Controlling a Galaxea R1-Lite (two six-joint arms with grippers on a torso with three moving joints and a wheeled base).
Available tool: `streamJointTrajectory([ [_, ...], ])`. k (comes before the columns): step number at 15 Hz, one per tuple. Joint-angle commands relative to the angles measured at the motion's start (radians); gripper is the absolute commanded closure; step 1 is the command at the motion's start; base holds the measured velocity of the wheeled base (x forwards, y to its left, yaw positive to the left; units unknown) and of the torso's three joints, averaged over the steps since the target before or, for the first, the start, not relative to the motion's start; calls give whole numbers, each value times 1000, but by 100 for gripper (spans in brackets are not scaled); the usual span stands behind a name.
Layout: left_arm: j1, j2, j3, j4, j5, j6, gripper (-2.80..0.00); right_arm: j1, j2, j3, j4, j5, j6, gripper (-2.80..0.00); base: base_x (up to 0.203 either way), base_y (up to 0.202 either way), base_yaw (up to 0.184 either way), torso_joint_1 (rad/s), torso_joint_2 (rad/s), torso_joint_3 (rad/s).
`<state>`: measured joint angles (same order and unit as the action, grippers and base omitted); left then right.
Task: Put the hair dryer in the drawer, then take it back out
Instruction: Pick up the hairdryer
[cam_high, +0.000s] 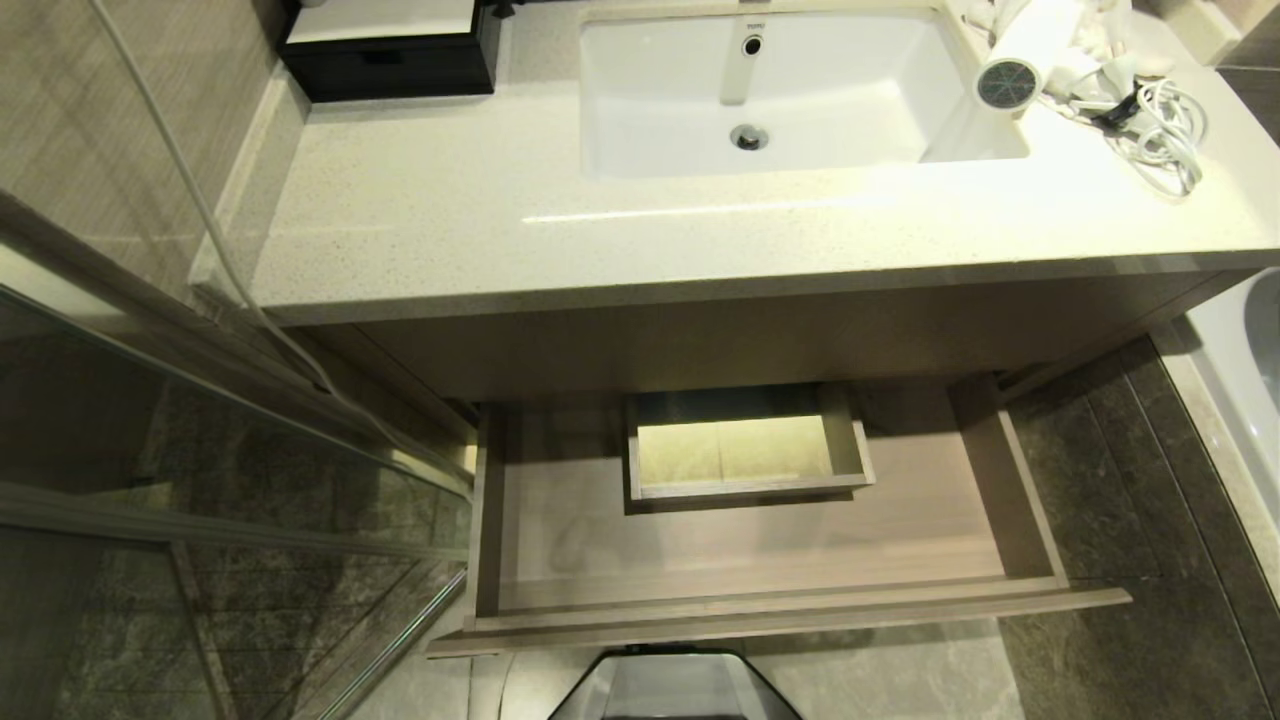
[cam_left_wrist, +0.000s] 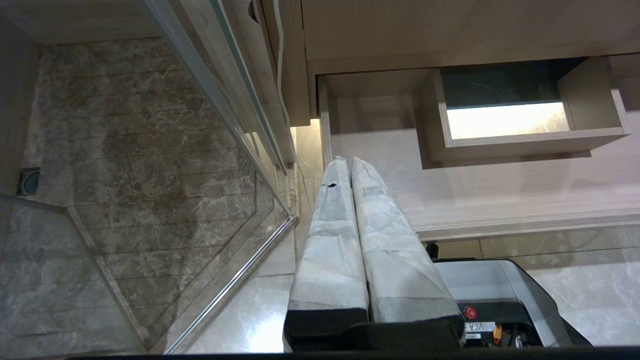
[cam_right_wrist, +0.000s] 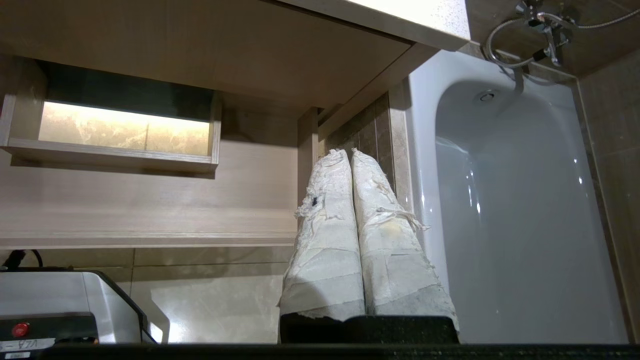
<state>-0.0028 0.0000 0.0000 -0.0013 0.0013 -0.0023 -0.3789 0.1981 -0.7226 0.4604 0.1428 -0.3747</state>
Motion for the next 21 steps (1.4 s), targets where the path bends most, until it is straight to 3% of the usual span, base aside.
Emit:
streamJointTrajectory([
  [1,0,0,0,0,0,0,0,0,3,-3,-3,1,-7,0,0,0,0,0,0,0],
  [7,0,0,2,0,0,-1,0,2,17,-8,-5,1,-9,0,0,0,0,76,1,72],
  [21,0,0,1,0,0,1,0,0,24,-5,-6,-29,-10,0,0,0,0,294,-102,189],
])
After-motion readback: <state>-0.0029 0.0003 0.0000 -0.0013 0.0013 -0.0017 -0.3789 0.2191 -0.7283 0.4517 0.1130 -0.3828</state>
